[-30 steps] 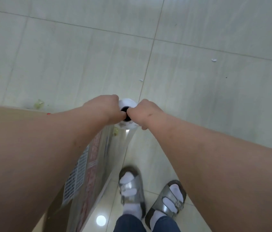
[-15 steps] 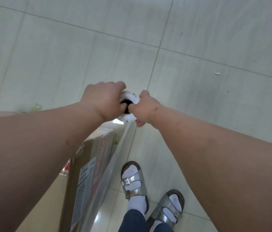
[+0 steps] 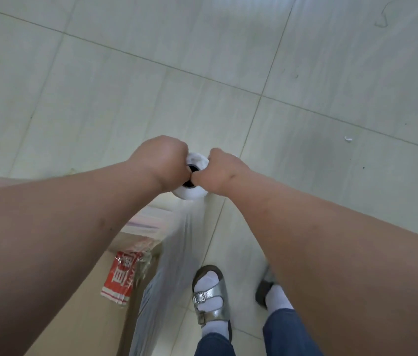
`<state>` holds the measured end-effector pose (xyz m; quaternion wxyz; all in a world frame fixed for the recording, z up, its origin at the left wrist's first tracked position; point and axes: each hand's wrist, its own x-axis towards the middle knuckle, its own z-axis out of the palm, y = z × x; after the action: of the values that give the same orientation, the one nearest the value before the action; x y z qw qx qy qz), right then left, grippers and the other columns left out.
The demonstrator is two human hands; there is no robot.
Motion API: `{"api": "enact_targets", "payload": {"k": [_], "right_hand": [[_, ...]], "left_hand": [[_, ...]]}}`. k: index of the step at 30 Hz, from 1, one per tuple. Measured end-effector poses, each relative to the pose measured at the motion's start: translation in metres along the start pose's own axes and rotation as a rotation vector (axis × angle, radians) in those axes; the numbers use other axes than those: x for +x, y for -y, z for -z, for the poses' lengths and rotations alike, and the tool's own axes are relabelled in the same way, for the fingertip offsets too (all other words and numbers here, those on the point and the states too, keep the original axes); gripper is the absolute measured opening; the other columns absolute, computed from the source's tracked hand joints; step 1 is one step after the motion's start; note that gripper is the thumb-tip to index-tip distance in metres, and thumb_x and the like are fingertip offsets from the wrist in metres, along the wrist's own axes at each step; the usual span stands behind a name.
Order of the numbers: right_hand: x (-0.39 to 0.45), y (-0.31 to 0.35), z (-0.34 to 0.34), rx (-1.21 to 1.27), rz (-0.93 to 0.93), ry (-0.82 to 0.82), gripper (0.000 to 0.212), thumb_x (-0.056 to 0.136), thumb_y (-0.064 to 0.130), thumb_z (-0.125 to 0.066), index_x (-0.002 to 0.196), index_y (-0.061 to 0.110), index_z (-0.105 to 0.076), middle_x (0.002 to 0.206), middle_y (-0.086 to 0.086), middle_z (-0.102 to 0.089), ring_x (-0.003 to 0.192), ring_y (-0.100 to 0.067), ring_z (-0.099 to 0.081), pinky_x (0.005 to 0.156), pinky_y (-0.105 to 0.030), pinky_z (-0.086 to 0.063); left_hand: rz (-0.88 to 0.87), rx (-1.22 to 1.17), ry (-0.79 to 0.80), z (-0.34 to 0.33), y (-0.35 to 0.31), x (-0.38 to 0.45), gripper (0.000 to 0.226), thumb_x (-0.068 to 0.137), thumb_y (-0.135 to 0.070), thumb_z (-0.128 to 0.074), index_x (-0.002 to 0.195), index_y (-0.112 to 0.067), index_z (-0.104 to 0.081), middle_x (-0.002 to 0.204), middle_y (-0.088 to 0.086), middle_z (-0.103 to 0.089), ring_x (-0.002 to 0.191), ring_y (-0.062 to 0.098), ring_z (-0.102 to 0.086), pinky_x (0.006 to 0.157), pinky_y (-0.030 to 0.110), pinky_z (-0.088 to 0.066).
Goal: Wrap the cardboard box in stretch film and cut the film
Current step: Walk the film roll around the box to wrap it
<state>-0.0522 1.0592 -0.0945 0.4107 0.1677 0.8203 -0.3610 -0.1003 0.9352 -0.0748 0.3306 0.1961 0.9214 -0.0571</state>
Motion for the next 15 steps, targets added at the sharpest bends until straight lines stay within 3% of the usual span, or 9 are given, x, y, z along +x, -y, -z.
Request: {"api": "enact_targets", "payload": {"k": [6, 9, 12, 15], "right_hand": [[0.016, 0.008, 0.001, 0.105, 0.0, 0.101, 0.047, 0.091, 0.029, -0.055, 0.131, 0.013, -0.035, 0.101, -0.008, -0.051, 0.092, -0.027, -0.052, 0.066, -0.031, -0.038], [0.024, 0.009, -0.01, 0.089, -0.036, 0.15, 0.048, 0.091, 0.027, -0.054, 0.131, 0.013, -0.033, 0.106, -0.01, -0.053, 0.1, -0.03, -0.055, 0.076, -0.034, -0.042], [0.027, 0.01, -0.014, -0.019, -0.028, 0.186, 0.049, 0.089, 0.028, -0.055, 0.13, 0.013, -0.032, 0.109, -0.01, -0.056, 0.102, -0.03, -0.057, 0.079, -0.037, -0.045], [0.029, 0.011, -0.011, -0.089, -0.004, 0.192, 0.047, 0.089, 0.029, -0.053, 0.129, 0.015, -0.031, 0.104, -0.008, -0.056, 0.096, -0.029, -0.058, 0.08, -0.038, -0.047]], "left_hand": [[-0.07, 0.036, -0.125, -0.008, 0.009, -0.002, 0.018, 0.085, -0.026, -0.05, 0.071, -0.017, -0.045, 0.059, -0.003, -0.04, 0.061, 0.021, -0.045, 0.054, 0.027, -0.03], [0.032, -0.056, -0.112, -0.026, 0.01, -0.006, 0.018, 0.087, -0.034, -0.05, 0.093, -0.018, -0.052, 0.078, -0.001, -0.047, 0.075, 0.022, -0.047, 0.06, 0.031, -0.036], [0.223, -0.21, -0.006, -0.042, 0.013, -0.013, 0.042, 0.083, -0.05, -0.051, 0.113, -0.02, -0.046, 0.101, 0.002, -0.056, 0.086, 0.024, -0.054, 0.069, 0.035, -0.046], [0.432, -0.434, 0.269, -0.044, 0.014, -0.017, 0.06, 0.082, -0.058, -0.054, 0.124, -0.017, -0.042, 0.098, 0.002, -0.058, 0.084, 0.024, -0.054, 0.072, 0.033, -0.046]]}}
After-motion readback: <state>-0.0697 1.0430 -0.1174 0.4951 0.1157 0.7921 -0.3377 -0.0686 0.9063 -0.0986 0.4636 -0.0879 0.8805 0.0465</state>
